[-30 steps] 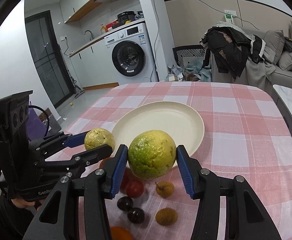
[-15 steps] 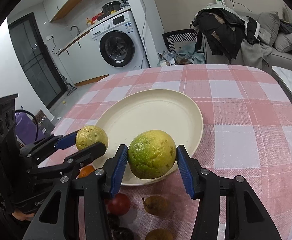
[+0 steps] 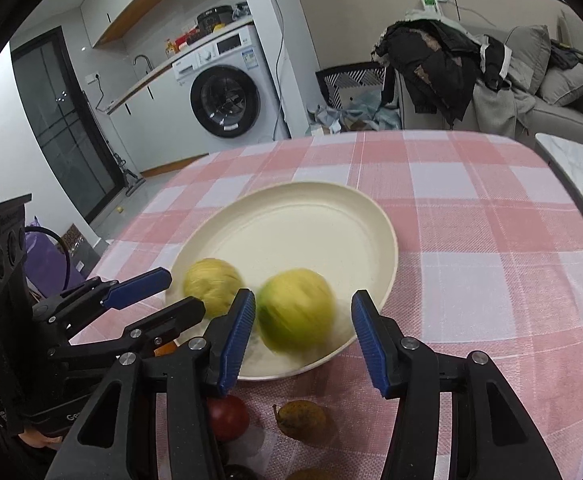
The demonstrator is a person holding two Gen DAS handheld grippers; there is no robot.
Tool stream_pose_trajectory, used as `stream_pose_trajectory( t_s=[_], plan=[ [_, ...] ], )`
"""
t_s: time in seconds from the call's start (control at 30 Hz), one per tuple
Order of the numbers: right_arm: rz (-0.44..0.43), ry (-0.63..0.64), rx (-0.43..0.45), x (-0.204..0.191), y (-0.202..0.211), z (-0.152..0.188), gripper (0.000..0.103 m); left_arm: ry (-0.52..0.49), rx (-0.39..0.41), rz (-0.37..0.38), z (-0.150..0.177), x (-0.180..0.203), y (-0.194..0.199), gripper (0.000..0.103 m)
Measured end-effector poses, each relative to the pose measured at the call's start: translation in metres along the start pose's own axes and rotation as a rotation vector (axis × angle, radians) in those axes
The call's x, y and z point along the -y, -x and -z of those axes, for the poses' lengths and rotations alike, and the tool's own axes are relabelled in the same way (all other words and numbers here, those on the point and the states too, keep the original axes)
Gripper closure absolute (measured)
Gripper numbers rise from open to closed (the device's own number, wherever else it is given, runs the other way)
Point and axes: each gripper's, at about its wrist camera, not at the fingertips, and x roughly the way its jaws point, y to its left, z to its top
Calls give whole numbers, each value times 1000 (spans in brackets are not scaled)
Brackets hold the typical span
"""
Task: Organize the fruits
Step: 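Carry both fruits onto the cream plate and open both tools, then withdraw both tools from the plate toward the remaining fruits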
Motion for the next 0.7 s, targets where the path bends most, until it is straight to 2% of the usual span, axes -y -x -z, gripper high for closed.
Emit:
stream_pose_trajectory(
  t_s=[0.03, 0.1, 0.17, 0.27, 0.3, 0.33, 0.7],
  plan=[
    [8, 4, 11, 0, 5, 0, 41, 3, 10, -1, 1, -1, 6, 33],
    [12, 20, 29, -1, 18, 2, 25, 2, 41, -11, 4, -3, 23, 22],
    [7, 48, 32, -4, 28, 5, 14, -4, 66, -23, 7, -3, 38, 18],
    [29, 94, 21, -9, 39, 12, 4, -4, 79, -20, 13, -4, 58, 11],
    [37, 99, 15, -9, 41, 14, 2, -3, 85, -20, 15, -3, 64, 2],
    [40, 96, 14, -9, 44, 17, 2, -3, 98, -24, 18, -3, 71, 0],
    [34, 82, -8, -10, 65, 39, 1, -8, 98, -36, 43, -5, 113, 0]
  ],
)
